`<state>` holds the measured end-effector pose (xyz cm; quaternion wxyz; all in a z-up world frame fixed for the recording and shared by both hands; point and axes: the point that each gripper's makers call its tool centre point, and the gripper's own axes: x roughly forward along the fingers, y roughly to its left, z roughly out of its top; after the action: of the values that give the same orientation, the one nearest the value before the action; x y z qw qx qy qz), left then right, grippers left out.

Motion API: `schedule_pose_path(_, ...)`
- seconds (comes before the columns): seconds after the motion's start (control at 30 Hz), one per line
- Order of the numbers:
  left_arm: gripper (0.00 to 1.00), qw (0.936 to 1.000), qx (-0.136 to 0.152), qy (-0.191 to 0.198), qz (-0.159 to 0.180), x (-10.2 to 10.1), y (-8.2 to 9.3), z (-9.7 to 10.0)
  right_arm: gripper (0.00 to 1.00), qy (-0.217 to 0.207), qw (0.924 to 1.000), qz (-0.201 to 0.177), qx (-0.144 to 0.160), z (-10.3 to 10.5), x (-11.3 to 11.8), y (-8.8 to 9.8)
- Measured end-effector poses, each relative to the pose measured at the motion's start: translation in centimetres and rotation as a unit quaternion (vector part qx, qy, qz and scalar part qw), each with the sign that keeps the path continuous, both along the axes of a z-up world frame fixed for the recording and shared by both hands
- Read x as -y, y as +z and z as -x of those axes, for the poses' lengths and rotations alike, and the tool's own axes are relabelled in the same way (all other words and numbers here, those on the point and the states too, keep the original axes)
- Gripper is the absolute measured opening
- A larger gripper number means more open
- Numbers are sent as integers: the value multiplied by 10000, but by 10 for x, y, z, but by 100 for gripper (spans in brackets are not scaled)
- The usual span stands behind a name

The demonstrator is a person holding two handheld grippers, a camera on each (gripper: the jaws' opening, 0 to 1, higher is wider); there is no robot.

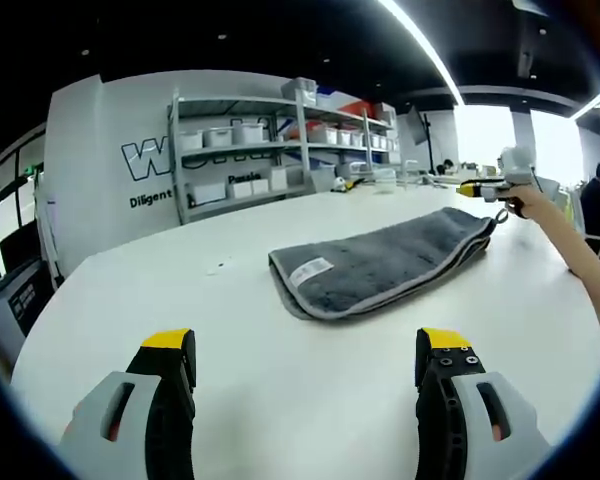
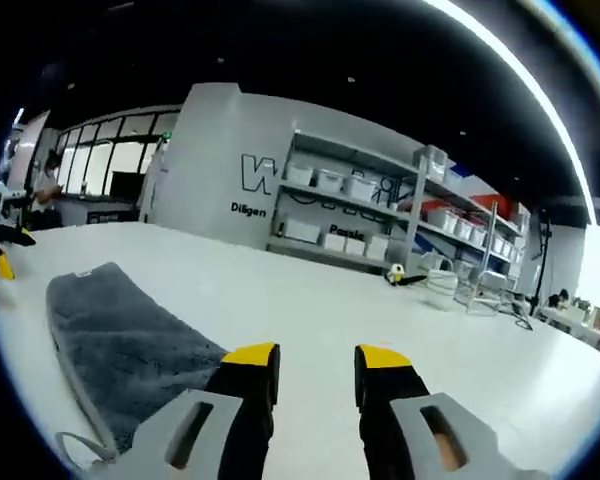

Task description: Open the folded towel by lifting each exposed corner and separating the folded layers until the towel lies flat within the target outline without major curled edges

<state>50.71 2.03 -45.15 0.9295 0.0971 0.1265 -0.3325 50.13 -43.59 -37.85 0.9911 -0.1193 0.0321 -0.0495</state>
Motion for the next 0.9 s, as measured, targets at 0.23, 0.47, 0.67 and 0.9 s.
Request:
schedule_pose_path(0.23,90,10000,-3,-1,-4,0,0,0,35,1656,9824,-626,592,-3,-67,27)
schedule_pose_path(0.47,90,10000,-3,-8,-16,0,0,0,50,2654,9600,-621,638,4,-113,36)
schedule_pose_path(0.67,90,10000,-25,-15,-53,0,-1,0,70,2891,9556,-537,215,6,-126,23)
schedule_pose_path(0.9,90,10000,-29,-40,-84,1,-2,0,88,2916,9548,-395,-412,9,-136,1)
